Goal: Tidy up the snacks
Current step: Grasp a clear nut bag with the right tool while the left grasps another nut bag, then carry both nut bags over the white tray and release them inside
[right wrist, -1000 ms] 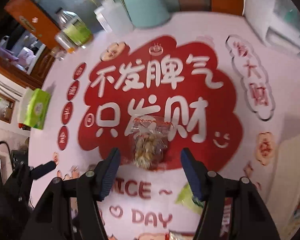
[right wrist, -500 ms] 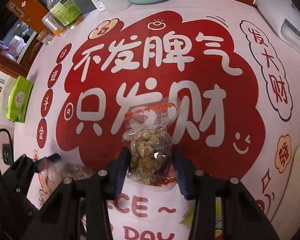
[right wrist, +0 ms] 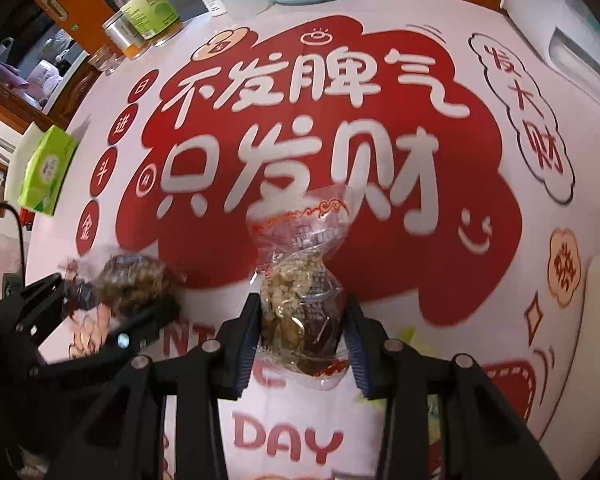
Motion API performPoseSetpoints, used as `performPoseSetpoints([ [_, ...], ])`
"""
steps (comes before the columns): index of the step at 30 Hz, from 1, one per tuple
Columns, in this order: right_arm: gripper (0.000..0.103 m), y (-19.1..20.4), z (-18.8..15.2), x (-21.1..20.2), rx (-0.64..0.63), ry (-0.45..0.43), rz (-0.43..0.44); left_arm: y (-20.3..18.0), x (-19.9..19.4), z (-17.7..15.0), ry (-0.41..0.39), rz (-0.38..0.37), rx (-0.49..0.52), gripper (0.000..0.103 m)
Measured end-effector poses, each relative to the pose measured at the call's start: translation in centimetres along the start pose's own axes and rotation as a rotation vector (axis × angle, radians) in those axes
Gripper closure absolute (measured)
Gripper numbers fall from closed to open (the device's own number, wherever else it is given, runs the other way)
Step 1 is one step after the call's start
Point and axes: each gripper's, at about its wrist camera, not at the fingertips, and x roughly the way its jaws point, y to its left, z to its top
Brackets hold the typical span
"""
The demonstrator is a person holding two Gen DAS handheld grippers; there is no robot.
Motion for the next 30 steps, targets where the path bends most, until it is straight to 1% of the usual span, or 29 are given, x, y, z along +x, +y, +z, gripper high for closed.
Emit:
performPoseSetpoints([
  [4, 0.063, -0.6, -1.9, -0.8, 0.021, 0.008, 0.036, -0.6, -1.5, -1.5, -0.020, 0.017, -0.036, 0.070],
  [6, 0.063, -0.6, -2.7, -1.4, 0.021, -0.004, 0.035, -1.1, -2.7, -2.0, -0.038, 0.012, -0.048, 0.070],
  [10, 0.063, -0.6, -4.4, -4.1, 0.005, -0.051, 0.039, -2.6, -6.0, -3.6, -0.087, 0.021, -0.058, 0.070],
  [14, 0.063, -0.9, -6.1, -7.6, -0.006, -0.117, 0.057, -4.9, -9.2, -4.8, -0.122, 0.023, -0.058, 0.070],
  [17, 0.063, -1.5, -7.6, -10.7, -0.013, -0.182, 0.054, -6.7, -11.2, -5.5, -0.141, 0.010, -0.051, 0.070],
  [20, 0.063, -2.6, -9.1, -13.5, -0.003, -0.231, 0.052, -9.4, -13.5, -6.3, -0.168, -0.022, -0.033, 0.070],
  [24, 0.063, -4.9, -11.4, -17.1, 0.009, -0.288, 0.026, -13.9, -15.8, -6.8, -0.194, -0.057, 0.021, 0.070],
  [27, 0.063, -7.9, -13.2, -19.9, 0.037, -0.332, -0.006, -17.4, -16.8, -6.8, -0.211, -0.076, 0.067, 0.070],
  [30, 0.063, -10.8, -14.4, -22.0, 0.076, -0.366, -0.034, -21.8, -17.7, -6.4, -0.237, -0.087, 0.125, 0.070],
])
